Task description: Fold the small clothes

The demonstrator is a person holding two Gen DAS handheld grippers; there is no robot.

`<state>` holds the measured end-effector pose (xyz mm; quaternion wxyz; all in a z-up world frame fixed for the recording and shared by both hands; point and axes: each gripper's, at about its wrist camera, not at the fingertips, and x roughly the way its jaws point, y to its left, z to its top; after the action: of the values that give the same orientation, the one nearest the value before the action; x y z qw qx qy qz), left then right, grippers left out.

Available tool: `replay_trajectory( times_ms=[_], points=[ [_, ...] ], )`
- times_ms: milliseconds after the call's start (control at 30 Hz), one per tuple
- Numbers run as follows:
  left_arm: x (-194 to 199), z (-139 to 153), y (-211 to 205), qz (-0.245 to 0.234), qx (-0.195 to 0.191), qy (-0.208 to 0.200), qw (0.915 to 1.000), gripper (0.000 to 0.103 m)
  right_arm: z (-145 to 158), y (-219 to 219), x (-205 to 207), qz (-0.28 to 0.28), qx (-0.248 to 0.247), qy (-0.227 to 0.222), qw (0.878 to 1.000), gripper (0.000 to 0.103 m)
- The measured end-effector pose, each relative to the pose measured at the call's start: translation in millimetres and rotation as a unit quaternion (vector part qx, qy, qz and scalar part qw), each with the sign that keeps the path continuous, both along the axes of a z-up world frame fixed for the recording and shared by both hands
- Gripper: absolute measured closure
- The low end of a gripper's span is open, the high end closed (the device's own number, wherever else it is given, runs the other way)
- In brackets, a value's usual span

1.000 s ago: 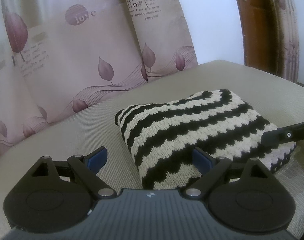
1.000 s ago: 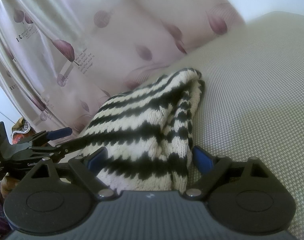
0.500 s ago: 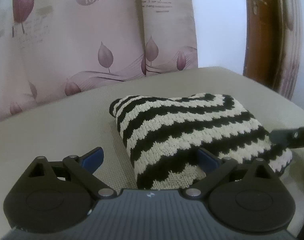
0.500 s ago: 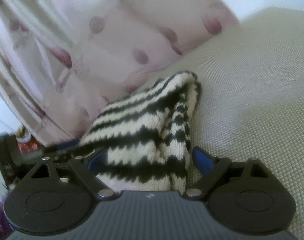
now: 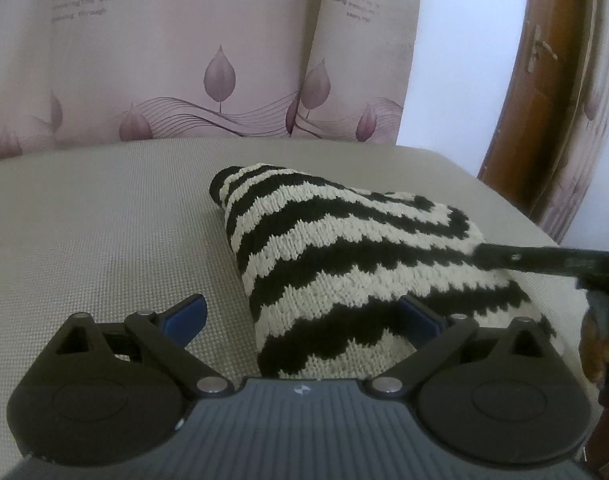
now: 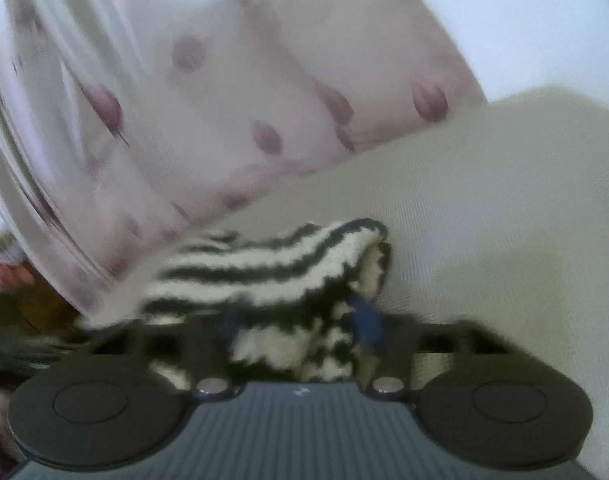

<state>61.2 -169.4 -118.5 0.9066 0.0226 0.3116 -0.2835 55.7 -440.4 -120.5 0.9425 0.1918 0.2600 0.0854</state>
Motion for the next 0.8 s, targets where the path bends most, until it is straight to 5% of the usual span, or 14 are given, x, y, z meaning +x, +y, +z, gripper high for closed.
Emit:
replay_trajectory(
  times_ms=[100,267,800],
  points=[
    [-0.4,-1.7,-0.4,0.001,0.002,-0.001,1.0000,0.001,8.4,22.0,6.9,-0.005,-0.095,0.011,0.995,0.074],
    [-2.4,-4.0,-0.9,0.007,0.000,0.000,1.0000,0.000,15.0,46.2,10.3,-0.011,-0.182,0.019,0.983,0.074],
    [-2.9,-6.8,-3.7,0.008,0.006,-0.004,0.9999,0.000,18.6,57.5,11.5,-0.012,-0.225,0.032,0.974,0.074]
  ],
)
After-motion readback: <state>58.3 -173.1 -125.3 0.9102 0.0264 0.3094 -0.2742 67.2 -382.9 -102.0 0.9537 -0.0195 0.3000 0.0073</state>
